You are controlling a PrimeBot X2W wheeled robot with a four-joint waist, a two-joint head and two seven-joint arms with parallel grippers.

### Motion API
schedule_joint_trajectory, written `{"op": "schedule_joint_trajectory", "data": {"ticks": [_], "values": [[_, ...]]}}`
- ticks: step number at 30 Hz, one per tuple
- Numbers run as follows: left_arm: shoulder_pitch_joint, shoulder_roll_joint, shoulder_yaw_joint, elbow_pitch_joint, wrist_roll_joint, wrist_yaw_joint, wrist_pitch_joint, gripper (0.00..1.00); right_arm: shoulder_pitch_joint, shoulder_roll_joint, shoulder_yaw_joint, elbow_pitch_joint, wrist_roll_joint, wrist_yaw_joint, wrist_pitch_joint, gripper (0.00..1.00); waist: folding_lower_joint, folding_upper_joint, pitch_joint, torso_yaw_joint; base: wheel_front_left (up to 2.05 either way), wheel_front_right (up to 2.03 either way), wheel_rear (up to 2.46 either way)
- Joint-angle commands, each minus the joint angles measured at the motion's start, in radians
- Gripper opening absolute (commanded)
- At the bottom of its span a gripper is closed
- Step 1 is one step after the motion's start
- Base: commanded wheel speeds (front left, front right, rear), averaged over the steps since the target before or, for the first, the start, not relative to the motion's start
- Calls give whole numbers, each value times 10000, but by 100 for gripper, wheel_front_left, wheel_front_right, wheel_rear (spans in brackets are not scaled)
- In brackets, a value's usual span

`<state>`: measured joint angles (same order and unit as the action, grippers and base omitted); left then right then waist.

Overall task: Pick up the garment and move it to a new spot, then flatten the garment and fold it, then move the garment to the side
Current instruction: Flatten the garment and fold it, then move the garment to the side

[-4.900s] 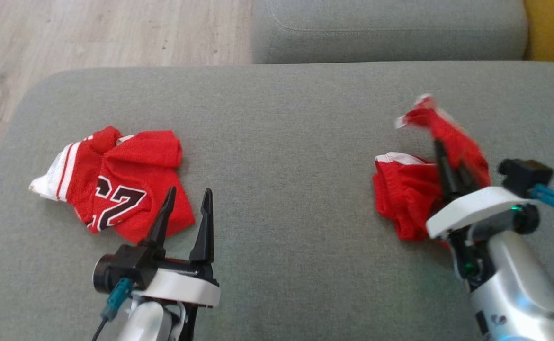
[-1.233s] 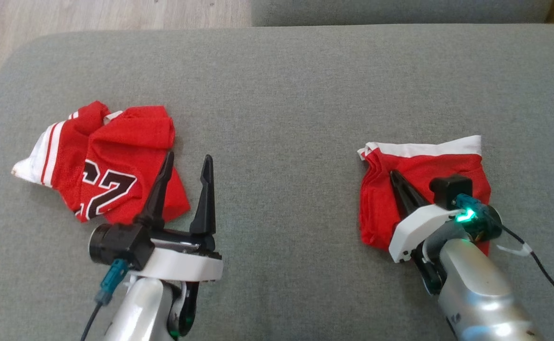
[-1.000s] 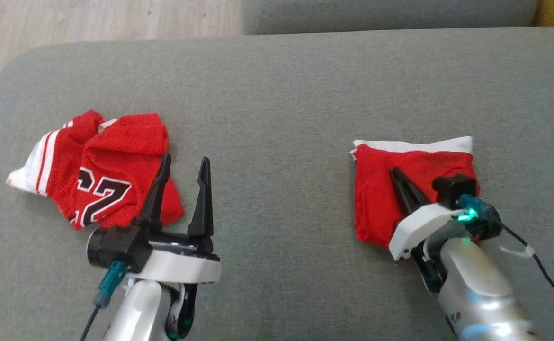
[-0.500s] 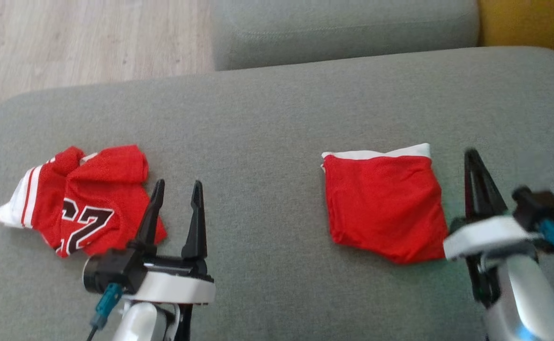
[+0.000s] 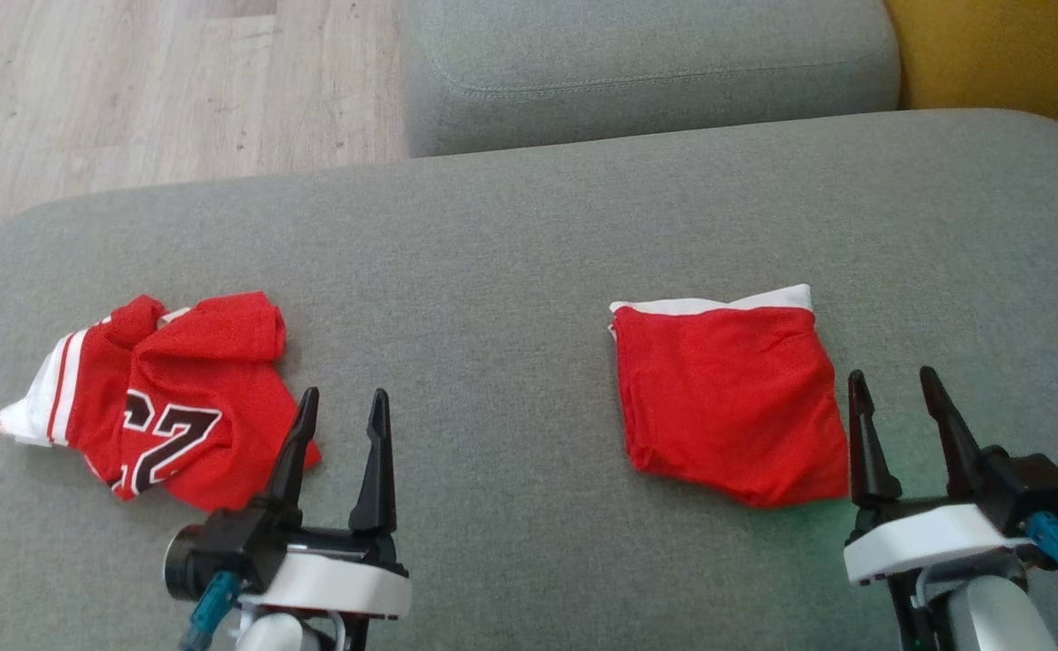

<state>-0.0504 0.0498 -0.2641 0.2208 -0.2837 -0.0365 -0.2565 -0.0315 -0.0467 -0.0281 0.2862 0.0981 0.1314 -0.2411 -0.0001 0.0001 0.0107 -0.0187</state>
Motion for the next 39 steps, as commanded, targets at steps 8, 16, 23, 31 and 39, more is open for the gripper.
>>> {"op": "schedule_joint_trajectory", "data": {"ticks": [8,16,23,31,39], "values": [[-432,5,232,-391,-44,25,-53,100,-417,-37,257,-615,34,-7,129,100,1,-1,225,113,0,0,0],[-792,5,189,-401,60,-39,-53,100,-1116,-36,132,-8,-204,-7,871,100,1,-1,927,351,0,0,0],[-1172,5,6,-336,73,-96,-53,100,-1909,-36,-625,1553,-295,-7,1591,100,1,-1,1517,676,0,0,0],[-1396,5,-23,-278,116,-120,-53,100,-2468,-36,-703,3088,-209,-7,1645,100,1,-1,1809,848,0,0,0],[-1571,5,-3,-260,125,-84,-53,100,-2942,-36,-119,4050,-605,-7,1744,0,1,-1,1905,801,0,0,0]]}}
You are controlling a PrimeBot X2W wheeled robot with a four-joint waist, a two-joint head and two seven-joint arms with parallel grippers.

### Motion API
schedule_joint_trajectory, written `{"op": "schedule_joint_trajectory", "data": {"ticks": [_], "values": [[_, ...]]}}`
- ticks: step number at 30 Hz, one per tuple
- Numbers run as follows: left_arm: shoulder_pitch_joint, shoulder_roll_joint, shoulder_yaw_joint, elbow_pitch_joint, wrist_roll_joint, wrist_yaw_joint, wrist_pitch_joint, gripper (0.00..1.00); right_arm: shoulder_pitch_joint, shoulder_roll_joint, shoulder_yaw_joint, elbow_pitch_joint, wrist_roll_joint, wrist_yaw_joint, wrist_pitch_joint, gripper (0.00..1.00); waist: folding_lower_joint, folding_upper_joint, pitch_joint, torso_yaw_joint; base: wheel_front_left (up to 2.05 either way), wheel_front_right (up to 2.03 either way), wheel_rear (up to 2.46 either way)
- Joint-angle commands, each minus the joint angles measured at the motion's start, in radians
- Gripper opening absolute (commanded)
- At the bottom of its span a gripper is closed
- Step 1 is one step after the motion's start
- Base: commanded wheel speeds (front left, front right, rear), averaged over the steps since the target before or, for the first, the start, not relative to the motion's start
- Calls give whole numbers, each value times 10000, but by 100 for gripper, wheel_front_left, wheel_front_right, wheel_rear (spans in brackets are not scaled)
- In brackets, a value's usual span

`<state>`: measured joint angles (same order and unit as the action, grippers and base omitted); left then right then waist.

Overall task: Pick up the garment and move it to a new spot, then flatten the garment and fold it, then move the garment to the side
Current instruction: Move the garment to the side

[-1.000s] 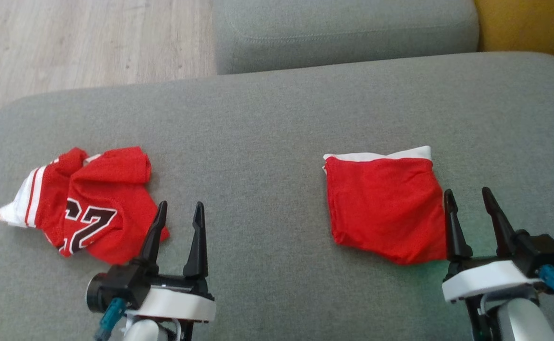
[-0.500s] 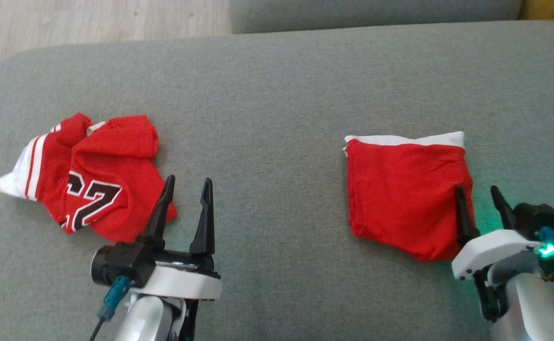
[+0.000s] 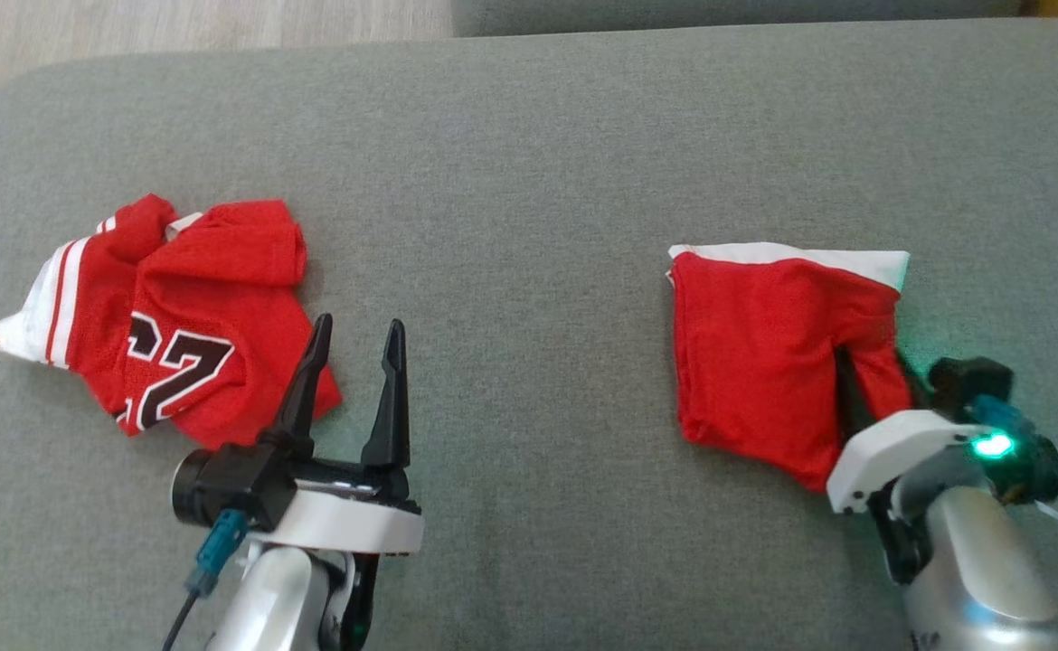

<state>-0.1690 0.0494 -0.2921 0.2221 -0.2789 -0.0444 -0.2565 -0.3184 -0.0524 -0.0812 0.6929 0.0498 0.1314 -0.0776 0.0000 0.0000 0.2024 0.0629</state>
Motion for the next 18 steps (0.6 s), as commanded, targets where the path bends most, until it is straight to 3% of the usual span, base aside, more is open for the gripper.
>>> {"op": "schedule_joint_trajectory", "data": {"ticks": [1,3,8,12,18], "values": [[-395,8,275,-270,71,4,-53,100,-131,22,524,-14,-292,-7,71,0,0,0,-33,-40,0,0,0],[-382,8,291,-259,59,20,-53,100,-249,-3,670,-124,-735,-7,-77,0,0,0,-118,-114,0,0,0],[-268,8,373,-257,4,34,-53,100,-636,-823,1690,-816,-1611,-7,-228,0,0,0,-370,-397,0,0,0],[-249,8,358,-268,-46,23,-53,100,-999,-2105,2824,-1178,-1538,-7,248,0,0,0,-494,-500,0,0,0],[-303,8,291,-360,-142,54,-53,100,-1220,-4574,3887,-1077,-748,-7,976,0,0,0,-448,-408,0,0,0]]}}
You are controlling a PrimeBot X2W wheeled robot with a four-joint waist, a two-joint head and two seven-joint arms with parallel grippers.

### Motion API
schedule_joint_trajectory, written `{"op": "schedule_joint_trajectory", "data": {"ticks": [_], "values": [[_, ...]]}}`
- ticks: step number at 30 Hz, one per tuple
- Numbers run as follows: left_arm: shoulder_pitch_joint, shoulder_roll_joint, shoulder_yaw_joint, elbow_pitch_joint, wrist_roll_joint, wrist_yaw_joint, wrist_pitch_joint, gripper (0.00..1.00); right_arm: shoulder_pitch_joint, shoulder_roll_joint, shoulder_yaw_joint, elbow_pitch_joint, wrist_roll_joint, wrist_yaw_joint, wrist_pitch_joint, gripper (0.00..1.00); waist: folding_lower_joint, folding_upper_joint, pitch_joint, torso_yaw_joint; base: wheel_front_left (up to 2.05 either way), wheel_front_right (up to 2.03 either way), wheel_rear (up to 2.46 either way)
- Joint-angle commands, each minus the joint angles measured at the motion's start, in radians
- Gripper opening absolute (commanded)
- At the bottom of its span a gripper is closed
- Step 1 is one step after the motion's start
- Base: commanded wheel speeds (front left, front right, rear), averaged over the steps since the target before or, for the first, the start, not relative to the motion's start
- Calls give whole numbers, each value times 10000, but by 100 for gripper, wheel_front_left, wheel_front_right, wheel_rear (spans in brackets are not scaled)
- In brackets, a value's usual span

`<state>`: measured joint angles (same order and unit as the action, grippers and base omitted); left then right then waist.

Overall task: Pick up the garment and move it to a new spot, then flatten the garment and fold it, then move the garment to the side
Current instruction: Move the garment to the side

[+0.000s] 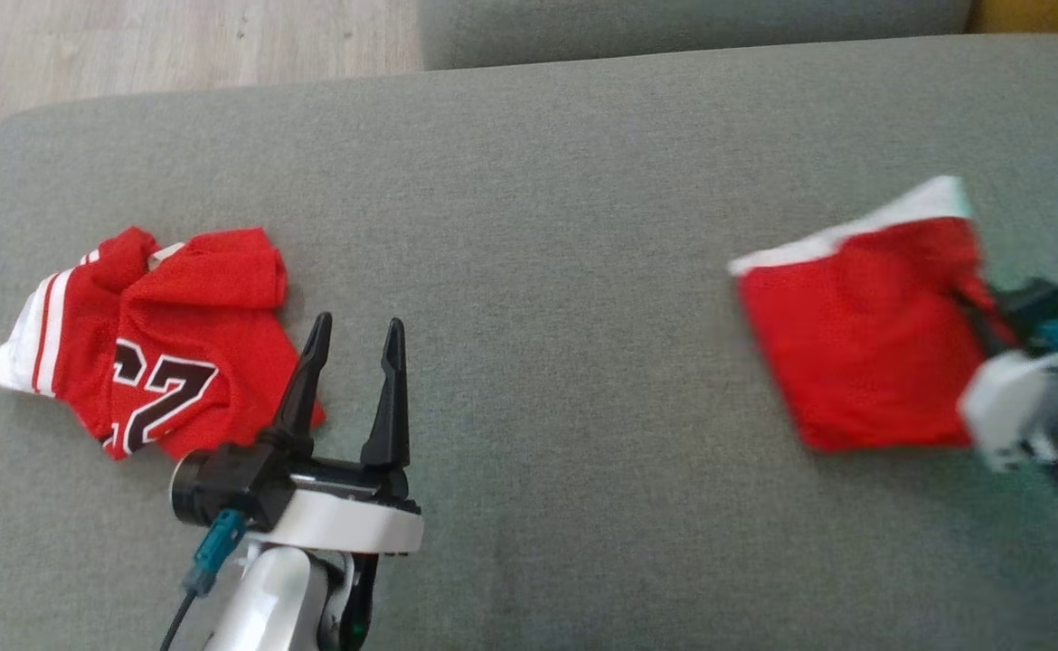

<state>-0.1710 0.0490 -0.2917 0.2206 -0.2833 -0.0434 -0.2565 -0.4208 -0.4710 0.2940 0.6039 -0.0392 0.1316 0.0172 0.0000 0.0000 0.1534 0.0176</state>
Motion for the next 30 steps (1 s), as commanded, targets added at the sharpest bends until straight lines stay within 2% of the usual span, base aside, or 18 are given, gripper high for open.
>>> {"op": "schedule_joint_trajectory", "data": {"ticks": [1,6,11,19,23,30], "values": [[-297,12,292,-364,-97,45,-53,100,-200,-749,201,-111,293,-9,107,0,0,0,79,82,0,0,0],[-371,12,432,-413,-4,5,-53,100,-249,-2271,253,434,729,-9,319,0,0,0,298,267,0,0,0],[-425,12,564,-442,90,-65,-53,100,-326,-2902,42,636,683,-9,546,0,0,0,520,359,0,0,0],[-645,12,740,-508,280,-225,-53,100,-550,-3176,-732,1236,357,-9,592,0,0,0,921,524,0,0,0],[-717,12,836,-580,317,-268,-53,100,-610,-3095,-1515,1588,76,-9,516,0,0,0,1057,576,0,0,0],[-699,12,838,-597,314,-268,-53,100,-578,-2715,-2282,1854,-428,-9,386,0,0,0,1015,541,0,0,0]]}}
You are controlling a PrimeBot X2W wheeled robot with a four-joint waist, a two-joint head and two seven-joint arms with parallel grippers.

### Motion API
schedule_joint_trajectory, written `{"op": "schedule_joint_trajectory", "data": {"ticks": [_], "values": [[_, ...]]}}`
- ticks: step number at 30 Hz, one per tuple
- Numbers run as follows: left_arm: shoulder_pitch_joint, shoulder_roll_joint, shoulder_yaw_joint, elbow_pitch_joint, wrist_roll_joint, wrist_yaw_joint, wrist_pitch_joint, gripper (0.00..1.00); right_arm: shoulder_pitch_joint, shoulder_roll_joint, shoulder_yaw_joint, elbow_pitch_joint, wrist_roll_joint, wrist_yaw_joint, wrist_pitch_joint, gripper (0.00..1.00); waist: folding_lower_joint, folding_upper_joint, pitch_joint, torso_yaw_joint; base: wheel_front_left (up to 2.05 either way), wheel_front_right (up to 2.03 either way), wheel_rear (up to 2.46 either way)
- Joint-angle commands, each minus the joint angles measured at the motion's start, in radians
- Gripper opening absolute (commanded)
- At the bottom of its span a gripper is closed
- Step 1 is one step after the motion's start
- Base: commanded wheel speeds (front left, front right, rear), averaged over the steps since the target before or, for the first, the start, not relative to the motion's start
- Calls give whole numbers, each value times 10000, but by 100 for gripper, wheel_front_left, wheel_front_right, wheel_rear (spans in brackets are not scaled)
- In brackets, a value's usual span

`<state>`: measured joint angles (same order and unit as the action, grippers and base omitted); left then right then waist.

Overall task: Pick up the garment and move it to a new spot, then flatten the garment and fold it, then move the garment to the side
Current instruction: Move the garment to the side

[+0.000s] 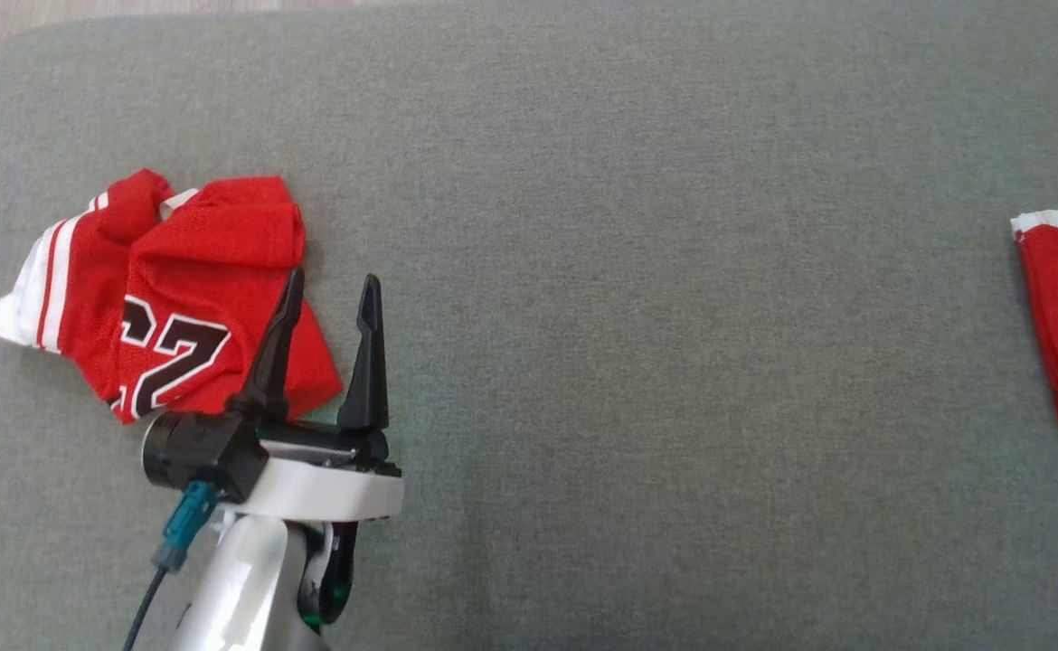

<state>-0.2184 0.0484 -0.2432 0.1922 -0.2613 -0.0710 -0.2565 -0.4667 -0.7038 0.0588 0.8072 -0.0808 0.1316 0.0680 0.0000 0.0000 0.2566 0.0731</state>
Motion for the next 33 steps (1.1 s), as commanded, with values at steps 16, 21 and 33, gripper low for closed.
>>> {"op": "schedule_joint_trajectory", "data": {"ticks": [16,21,33], "values": [[237,18,481,-344,-46,57,-53,100,-557,1456,-608,-1540,-416,-9,-462,100,0,0,-1510,-659,0,0,0],[464,18,662,-404,-56,116,-53,100,-507,2662,-552,-3104,222,-9,-644,100,0,0,-2001,-715,0,0,0],[1245,18,982,-562,-290,124,-53,100,1351,5599,-789,-5804,1794,-9,-1840,100,0,0,-2734,-453,0,0,0]]}}
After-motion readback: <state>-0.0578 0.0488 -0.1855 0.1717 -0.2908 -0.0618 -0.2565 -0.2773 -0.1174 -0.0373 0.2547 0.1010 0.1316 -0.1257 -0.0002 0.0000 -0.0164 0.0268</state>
